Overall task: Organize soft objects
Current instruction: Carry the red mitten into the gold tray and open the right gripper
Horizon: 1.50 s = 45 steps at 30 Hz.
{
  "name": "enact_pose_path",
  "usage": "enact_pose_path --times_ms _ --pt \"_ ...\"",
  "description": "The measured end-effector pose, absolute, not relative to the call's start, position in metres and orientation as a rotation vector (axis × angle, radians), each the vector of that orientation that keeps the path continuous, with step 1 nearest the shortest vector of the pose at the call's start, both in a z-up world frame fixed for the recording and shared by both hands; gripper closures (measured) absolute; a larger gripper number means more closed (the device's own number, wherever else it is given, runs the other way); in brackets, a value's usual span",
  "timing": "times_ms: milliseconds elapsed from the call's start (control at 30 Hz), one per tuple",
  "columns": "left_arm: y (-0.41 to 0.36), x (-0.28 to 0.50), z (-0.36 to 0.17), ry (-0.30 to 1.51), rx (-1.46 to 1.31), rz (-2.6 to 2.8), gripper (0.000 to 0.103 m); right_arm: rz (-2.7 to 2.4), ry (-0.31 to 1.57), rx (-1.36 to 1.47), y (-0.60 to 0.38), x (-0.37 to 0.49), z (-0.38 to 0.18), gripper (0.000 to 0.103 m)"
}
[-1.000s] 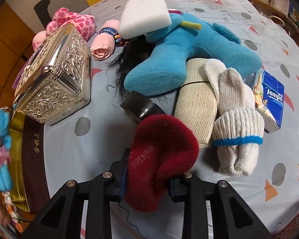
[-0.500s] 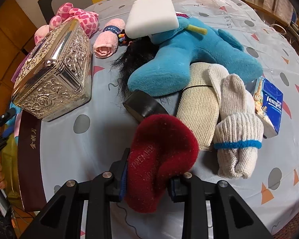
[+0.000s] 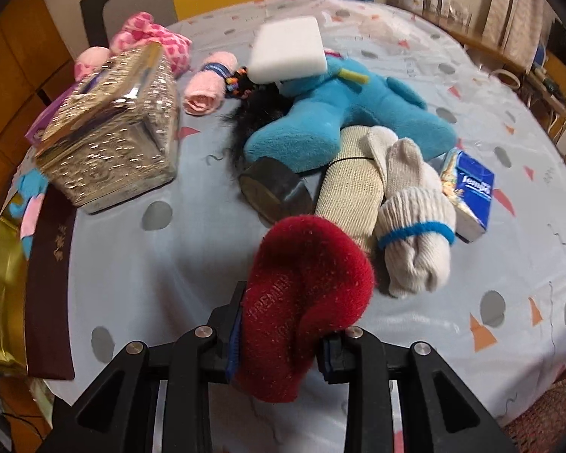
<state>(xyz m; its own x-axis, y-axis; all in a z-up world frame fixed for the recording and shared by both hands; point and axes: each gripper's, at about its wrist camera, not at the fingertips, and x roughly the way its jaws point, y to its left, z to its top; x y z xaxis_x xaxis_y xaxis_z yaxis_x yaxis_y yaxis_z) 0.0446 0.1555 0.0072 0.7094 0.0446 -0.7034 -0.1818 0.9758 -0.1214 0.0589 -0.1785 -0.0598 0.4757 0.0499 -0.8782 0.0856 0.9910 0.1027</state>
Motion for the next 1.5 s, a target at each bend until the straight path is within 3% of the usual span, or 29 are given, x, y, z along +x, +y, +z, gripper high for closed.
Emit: enact_pose_path --times_ms 367,767,967,1100,1500 --pt "0.167 0.028 0.008 0.775 -0.173 0.23 0.0 0.214 0.901 0.101 -0.122 0.037 0.002 0.073" --pt "0.223 0.009 0.015 0.684 -0.236 0.374 0.0 0.582 1.007 -0.08 0.023 0.062 0.004 0.073" --pt "0.228 0.009 0.011 0.689 -0.245 0.369 0.0 0.547 1.054 -0.185 0.048 0.073 -0.019 0.064" --pt "0.223 0.01 0.008 0.697 -0.245 0.336 0.0 0.564 1.034 -0.166 0.041 0.075 -0.017 0.038" --pt "0.185 0.008 0.021 0.664 -0.157 0.226 0.0 0.421 0.867 -0.002 -0.042 0.063 0.027 0.037"
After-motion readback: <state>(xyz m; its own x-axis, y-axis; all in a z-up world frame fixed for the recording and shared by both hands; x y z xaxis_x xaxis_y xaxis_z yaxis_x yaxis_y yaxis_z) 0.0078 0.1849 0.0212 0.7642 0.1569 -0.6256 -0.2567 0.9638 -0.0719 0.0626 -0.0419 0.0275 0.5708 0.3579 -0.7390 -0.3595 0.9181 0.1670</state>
